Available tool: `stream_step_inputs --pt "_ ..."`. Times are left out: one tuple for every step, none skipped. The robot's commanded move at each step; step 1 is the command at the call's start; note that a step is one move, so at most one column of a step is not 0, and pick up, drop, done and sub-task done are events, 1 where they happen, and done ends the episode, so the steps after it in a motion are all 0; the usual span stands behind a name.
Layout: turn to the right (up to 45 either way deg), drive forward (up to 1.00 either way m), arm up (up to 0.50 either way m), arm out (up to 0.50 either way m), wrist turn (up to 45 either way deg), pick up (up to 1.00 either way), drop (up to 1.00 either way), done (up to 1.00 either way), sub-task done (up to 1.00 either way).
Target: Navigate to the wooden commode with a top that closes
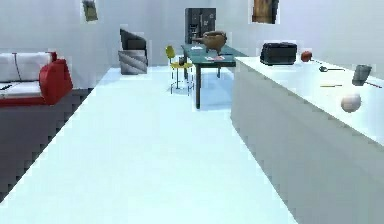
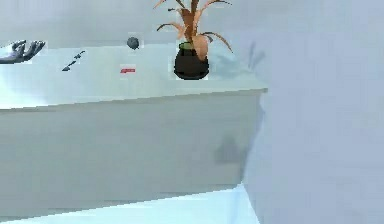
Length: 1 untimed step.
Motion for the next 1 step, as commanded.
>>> stream_step_inputs --pt "-33.0 0.00 0.00 0.00 0.0 0.00 0.00 0.00 0.00"
